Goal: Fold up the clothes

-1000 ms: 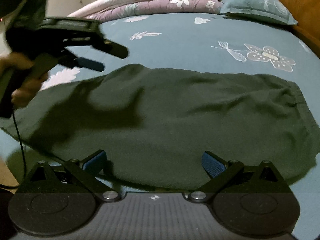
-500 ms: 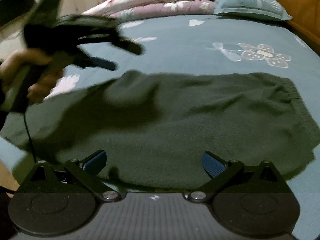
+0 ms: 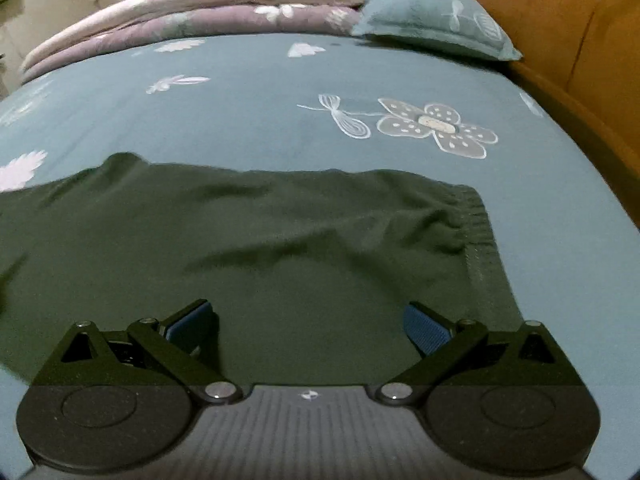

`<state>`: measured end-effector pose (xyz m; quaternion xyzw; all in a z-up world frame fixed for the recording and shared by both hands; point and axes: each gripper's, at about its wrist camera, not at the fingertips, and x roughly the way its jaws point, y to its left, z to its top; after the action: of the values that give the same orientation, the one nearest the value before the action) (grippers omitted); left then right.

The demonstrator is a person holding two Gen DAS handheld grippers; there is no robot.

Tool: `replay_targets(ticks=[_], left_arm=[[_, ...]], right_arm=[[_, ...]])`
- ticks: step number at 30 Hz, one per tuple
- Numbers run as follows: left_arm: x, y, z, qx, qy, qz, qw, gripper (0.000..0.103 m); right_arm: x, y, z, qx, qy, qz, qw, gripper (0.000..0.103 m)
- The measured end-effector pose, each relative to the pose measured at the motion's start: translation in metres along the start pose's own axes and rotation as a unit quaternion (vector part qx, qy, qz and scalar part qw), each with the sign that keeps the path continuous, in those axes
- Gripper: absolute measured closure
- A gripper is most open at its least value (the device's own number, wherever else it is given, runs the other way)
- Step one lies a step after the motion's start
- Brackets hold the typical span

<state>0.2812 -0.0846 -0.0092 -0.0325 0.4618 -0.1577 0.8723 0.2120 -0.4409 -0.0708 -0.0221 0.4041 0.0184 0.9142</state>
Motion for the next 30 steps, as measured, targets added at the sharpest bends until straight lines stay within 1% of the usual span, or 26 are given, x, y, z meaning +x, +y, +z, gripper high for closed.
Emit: replay_targets(ticks=[3,5,7,11,15,18,20,22,24,26,28,30], left_arm=[[-0.004,0.005,-0.006,-0.002,0.002,0.001,1.0000,0.014],[-0.006,0.005,-0.009,0.004,0.003,0.002,1.0000,0.014],[-0.006,0.002,-0.013,0.018,0.005,0.004,0.9998,0.014],[-0.011,0.000,-0.027,0.059,0.007,0.015,0.9981,0.014],[-0.017,0.014,-0.050,0.092,0.015,0.034,0.9951,0.014],[-0.017,0.034,-0.068,0.090,0.034,0.027,0.9950,0.014],[-0.011,0.050,-0.082,0.081,0.055,0.018,0.9950,0.014],[-0.009,0.065,-0.095,0.080,0.065,0.004,0.9947,0.014],[-0.017,0.072,-0.095,0.091,0.054,-0.014,0.9943,0.013],[-0.025,0.079,-0.095,0.102,0.042,-0.032,0.9934,0.013],[-0.032,0.087,-0.094,0.111,0.030,-0.046,0.9922,0.013],[-0.038,0.098,-0.089,0.116,0.017,-0.049,0.9918,0.013]], right_arm=[[-0.010,0.002,0.000,-0.003,0.016,-0.013,1.000,0.000],[-0.019,0.009,0.008,-0.001,0.015,-0.010,1.000,0.000],[-0.027,0.024,0.016,-0.003,0.005,0.006,1.000,0.000],[-0.032,0.069,0.023,-0.036,0.004,0.059,0.998,0.000],[-0.022,0.112,0.018,-0.075,0.019,0.074,0.994,0.000],[-0.013,0.131,0.013,-0.083,0.036,0.060,0.994,0.000],[-0.009,0.140,0.008,-0.082,0.051,0.044,0.994,0.000],[-0.012,0.139,0.003,-0.054,0.056,0.032,0.996,0.000],[-0.017,0.142,0.002,-0.035,0.070,0.013,0.997,0.000],[-0.028,0.155,0.007,-0.035,0.064,-0.013,0.997,0.000],[-0.037,0.174,0.013,-0.047,0.047,-0.012,0.998,0.000],[-0.039,0.198,0.020,-0.056,0.037,-0.002,0.998,0.000]])
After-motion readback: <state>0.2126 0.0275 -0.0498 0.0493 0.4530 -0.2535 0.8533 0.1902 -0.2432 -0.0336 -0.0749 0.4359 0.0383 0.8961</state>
